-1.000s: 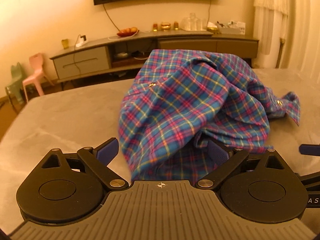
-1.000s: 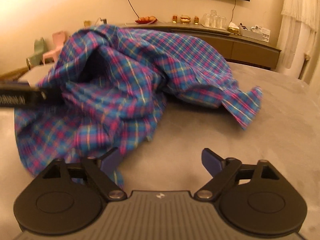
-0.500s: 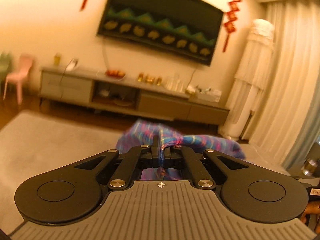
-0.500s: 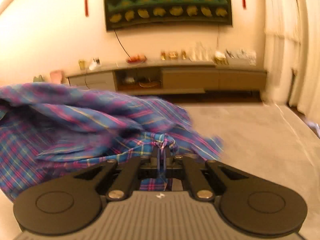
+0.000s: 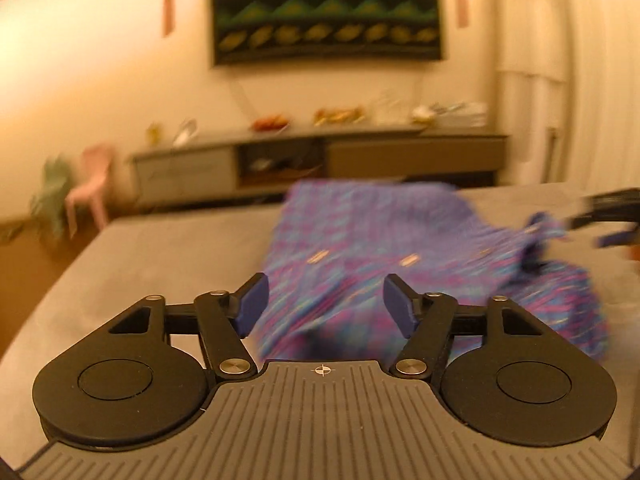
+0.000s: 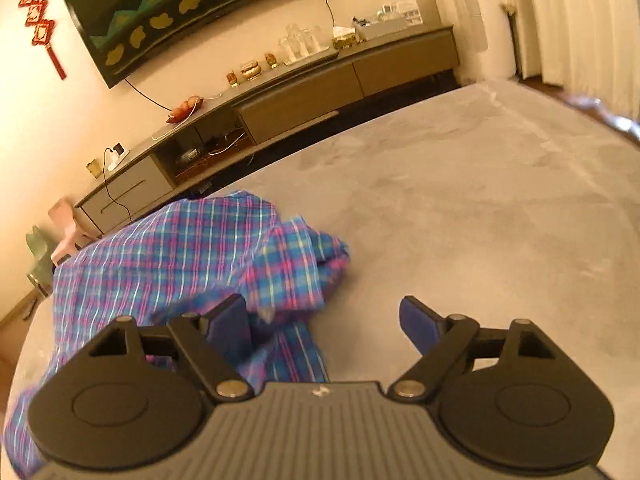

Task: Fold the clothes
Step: 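Grasp the shirt fabric with the right gripper while the left gripper grasps another part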

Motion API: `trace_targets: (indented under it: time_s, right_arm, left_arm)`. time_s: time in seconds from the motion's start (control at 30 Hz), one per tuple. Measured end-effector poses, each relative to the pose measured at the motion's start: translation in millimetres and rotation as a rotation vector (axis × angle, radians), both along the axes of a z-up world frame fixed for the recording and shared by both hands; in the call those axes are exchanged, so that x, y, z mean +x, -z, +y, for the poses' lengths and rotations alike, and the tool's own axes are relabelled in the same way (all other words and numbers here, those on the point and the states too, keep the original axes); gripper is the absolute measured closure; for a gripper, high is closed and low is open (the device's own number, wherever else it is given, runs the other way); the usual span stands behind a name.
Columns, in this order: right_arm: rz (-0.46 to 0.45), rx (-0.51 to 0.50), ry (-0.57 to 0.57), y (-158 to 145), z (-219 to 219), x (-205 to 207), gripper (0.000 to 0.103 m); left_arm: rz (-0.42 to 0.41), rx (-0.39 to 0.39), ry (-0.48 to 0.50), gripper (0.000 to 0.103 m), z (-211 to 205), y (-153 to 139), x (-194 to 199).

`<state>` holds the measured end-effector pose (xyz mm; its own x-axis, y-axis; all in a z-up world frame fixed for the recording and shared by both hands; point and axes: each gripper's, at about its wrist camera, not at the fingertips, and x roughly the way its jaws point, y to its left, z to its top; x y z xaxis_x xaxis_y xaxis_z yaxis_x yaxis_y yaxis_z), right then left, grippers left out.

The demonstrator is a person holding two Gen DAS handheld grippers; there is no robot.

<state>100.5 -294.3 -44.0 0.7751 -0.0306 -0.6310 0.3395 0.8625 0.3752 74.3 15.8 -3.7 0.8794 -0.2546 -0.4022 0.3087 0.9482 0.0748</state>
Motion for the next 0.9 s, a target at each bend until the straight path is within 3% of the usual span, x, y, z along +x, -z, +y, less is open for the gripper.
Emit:
trace_targets:
  time_s: [0.07,0.1,0.13,0.27,0.3,0.33,0.37,0.4,0.5,0.53,0.57,0.6,0.67,0.77,0.83,0.9]
  right_arm:
    - [-0.033,0.003,-0.034,-4.5,1.5,9.0,0.056]
    - [-0.049,0.005,-0.052,-6.7,2.2,13.4,0.098]
    - [-0.065,0.007,-0.069,-9.0,3.0,17.9,0.102]
    - [-0.13,0.014,-0.138,-18.0,6.0,35.8,0.102]
    - [-0.146,0.015,-0.155,-20.2,6.7,40.3,0.096]
    - [-0.163,0.017,-0.172,-22.4,7.5,44.8,0.076]
    - [-0.168,0.016,-0.177,-23.2,6.5,48.8,0.064]
    - [-0.114,0.008,-0.112,-15.5,-4.2,50.4,0.053]
    - [-0.008,0.126,0.011,10.7,-44.1,46.5,0.053]
    - [0.01,0.143,0.024,16.5,-49.5,44.6,0.05]
    - [0.029,0.138,0.021,22.7,-52.6,43.0,0.048]
    - [0.046,0.131,0.018,28.6,-55.2,41.7,0.048]
    - [0.06,0.106,-0.005,34.5,-53.8,40.9,0.048]
    - [0.05,0.114,-0.059,30.4,-45.2,32.3,0.047]
    - [0.055,0.101,-0.101,25.7,-40.0,32.5,0.037]
    - [0.071,0.089,-0.161,23.2,-27.1,34.7,0.033]
  left_arm:
    - [-0.032,0.032,0.084,0.027,-29.9,-6.3,-3.3]
    - [-0.037,0.049,0.121,0.027,-48.0,-7.7,-3.8]
    - [-0.04,0.067,0.152,0.027,-65.3,-8.4,-2.8]
    - [-0.062,0.163,0.269,0.024,-136.7,-3.0,12.5]
    - [-0.056,0.188,0.291,0.022,-155.7,-0.2,19.8]
    - [-0.035,0.211,0.306,0.021,-175.8,3.9,31.0]
    - [-0.003,0.234,0.329,0.02,-195.4,9.4,42.6]
    - [0.038,0.26,0.356,0.02,-213.3,16.9,53.5]
    - [0.11,0.354,0.381,0.021,-256.2,44.5,81.5]
    - [0.134,0.388,0.364,0.026,-266.0,56.0,90.0]
    - [0.154,0.413,0.344,0.058,-271.5,65.4,99.9]
    - [0.177,0.415,0.325,0.103,-271.3,70.4,108.5]
    - [0.258,0.316,0.256,0.103,-247.1,63.1,123.0]
    - [0.318,0.041,0.109,0.103,-180.0,37.8,143.7]
    - [0.391,-0.09,-0.002,0.103,-136.2,35.1,162.4]
    - [0.482,-0.202,-0.042,0.102,-99.8,41.2,174.9]
